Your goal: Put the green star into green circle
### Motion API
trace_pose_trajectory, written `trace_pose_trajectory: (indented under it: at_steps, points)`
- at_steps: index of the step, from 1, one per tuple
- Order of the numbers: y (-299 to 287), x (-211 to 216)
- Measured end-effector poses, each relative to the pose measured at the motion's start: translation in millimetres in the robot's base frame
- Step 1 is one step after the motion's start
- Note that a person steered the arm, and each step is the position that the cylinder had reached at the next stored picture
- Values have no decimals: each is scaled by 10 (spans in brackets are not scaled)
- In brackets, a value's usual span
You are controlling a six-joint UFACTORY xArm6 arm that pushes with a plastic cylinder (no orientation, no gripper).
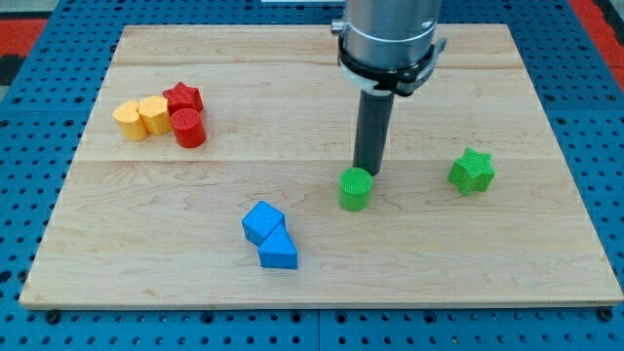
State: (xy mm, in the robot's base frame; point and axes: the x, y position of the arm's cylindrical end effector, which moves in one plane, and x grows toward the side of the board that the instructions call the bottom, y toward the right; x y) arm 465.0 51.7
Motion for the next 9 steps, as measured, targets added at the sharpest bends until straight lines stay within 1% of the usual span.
trace_pose_trajectory:
  at_steps: [2,3,4,5,7,8,9]
  points:
    - [-226,372]
    - [-291,256]
    - [-239,-73]
    - [125,-305]
    - [1256,-599]
    - [1788,-541]
    - [1879,-410]
